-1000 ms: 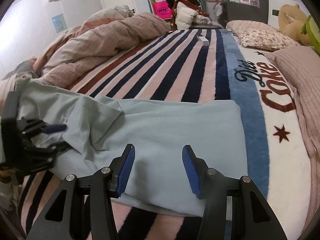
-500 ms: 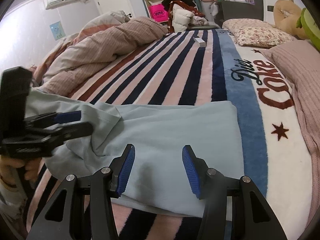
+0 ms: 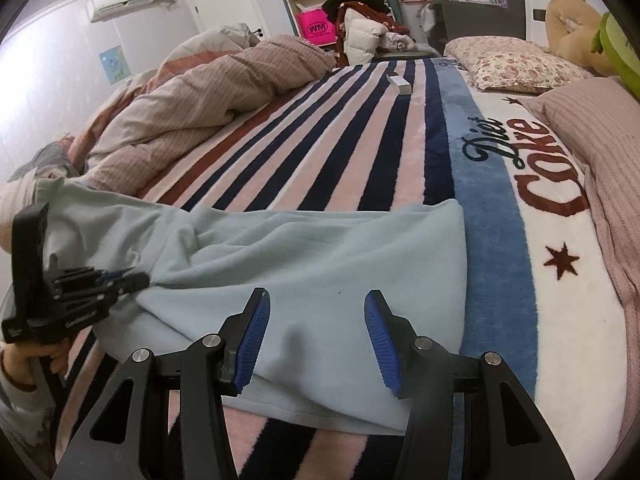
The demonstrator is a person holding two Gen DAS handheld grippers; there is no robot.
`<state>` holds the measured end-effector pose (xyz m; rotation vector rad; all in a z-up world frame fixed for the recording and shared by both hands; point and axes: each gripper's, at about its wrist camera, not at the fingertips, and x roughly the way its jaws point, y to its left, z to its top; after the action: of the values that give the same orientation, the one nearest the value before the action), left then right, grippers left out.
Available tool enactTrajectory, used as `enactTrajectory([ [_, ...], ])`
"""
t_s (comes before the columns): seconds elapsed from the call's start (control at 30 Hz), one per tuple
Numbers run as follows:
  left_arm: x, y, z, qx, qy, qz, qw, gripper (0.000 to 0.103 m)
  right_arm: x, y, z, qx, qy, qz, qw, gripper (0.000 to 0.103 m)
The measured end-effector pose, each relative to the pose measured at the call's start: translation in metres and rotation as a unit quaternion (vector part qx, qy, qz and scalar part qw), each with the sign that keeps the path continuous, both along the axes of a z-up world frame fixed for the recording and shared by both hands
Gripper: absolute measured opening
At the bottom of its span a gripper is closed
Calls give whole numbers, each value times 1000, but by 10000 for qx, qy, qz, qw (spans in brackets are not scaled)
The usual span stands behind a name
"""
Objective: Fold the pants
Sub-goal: 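Grasp the pants edge with the left tool and fold it over the bundle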
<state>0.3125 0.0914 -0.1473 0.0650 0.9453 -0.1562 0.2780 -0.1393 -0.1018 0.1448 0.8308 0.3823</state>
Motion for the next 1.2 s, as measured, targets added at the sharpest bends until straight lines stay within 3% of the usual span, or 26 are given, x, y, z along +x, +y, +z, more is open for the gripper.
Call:
enactTrajectory([
  [0.07, -10, 6, 5, -107, -44, 70, 9999, 37, 0, 0, -1, -125, -3, -41, 9999, 45],
  [0.17, -34, 21, 26, -212, -314, 263, 9989, 60, 1, -1, -2, -396, -1, -160, 9991, 45],
  [0.27, -64, 42, 53, -189, -674, 607, 9957, 71, 2, -4, -2, -600, -35, -272, 9978, 45],
  [0.43, -108, 84, 81, 99, -1171, 1366, 9836, 75, 2, -7, -1, -404, -15, -211, 9990, 45],
  [0.67, -114, 126, 72, 87, -960, 1945, 9761, 75, 2, -4, -1, -295, 10, -164, 9994, 45],
  [0.93, -98, 145, 61, -312, -955, 1924, 9762, 75, 3, -5, -5, -216, 63, -157, 9996, 45],
  [1.0, -90, 144, 60, -206, -1004, 1943, 9756, 74, 3, -5, -5, -203, 59, -165, 9996, 45],
  [1.1, -80, 145, 57, -46, -1055, 2040, 9733, 57, 2, -5, -5, -189, 51, -165, 9997, 45],
  [1.17, -75, 144, 55, 114, -1102, 2056, 9723, 35, 2, -5, -5, -164, 51, -165, 9997, 45],
  [1.2, -73, 144, 56, 194, -1111, 2039, 9725, 29, 2, -6, -5, -149, 52, -168, 9997, 45],
])
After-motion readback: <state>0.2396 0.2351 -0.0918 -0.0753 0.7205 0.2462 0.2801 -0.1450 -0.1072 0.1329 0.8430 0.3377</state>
